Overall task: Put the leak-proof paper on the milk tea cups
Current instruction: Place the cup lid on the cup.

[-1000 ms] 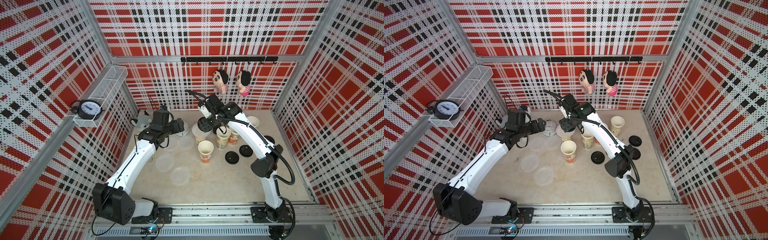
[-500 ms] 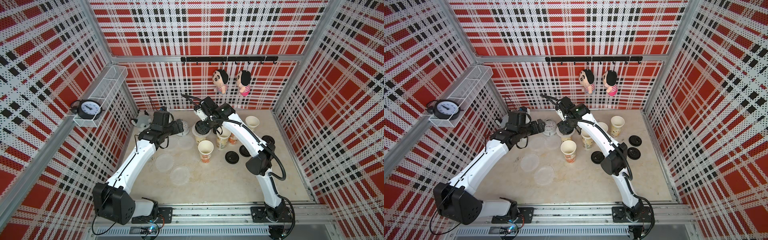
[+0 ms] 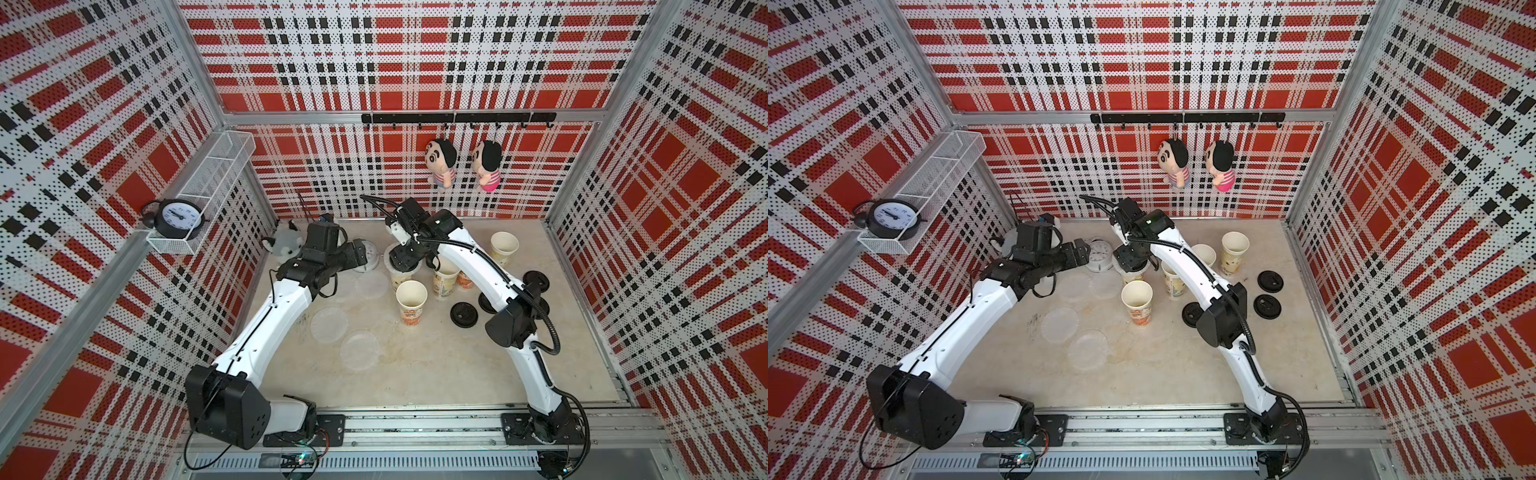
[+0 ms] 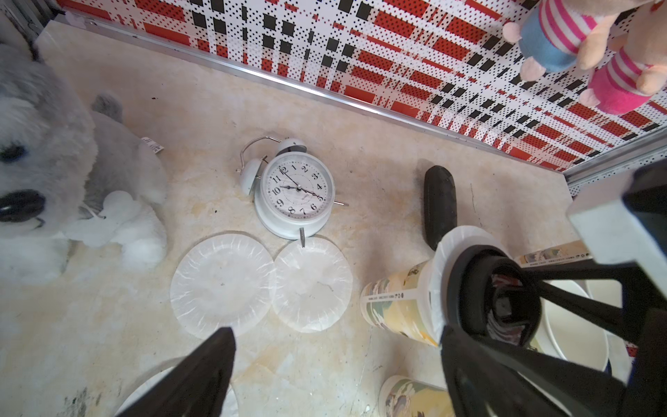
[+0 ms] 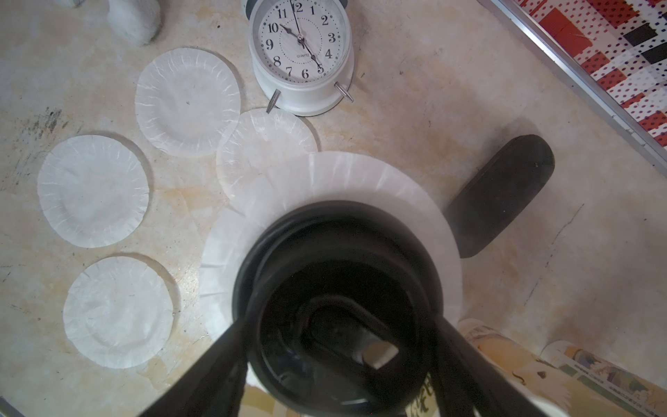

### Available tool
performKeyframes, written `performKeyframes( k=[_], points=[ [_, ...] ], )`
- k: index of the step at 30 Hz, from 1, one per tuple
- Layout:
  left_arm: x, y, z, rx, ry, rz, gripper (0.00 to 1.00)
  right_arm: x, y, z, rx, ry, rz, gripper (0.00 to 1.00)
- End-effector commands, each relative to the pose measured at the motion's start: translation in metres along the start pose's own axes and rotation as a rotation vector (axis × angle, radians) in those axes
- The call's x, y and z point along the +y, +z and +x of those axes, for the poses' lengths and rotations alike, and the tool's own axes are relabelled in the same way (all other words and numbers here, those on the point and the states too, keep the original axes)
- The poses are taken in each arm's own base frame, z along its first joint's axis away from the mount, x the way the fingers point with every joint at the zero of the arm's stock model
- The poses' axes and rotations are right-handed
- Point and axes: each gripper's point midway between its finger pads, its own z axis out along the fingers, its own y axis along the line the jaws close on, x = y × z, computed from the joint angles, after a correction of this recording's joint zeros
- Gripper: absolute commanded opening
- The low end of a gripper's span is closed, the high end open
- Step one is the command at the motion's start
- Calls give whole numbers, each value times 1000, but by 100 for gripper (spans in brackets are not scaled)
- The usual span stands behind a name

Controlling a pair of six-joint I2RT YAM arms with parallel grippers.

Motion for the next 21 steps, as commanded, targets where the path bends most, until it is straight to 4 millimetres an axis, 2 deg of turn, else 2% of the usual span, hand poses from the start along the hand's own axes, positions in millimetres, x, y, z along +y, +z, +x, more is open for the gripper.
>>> performKeyframes(
  k=[1,21],
  points=[
    [4,2,2,4,0,-12,92,4,0,-4,-12,-20,0,79],
    [5,6,5,16,5,-11,92,9,8,-3,-2,-12,-21,82]
  ],
)
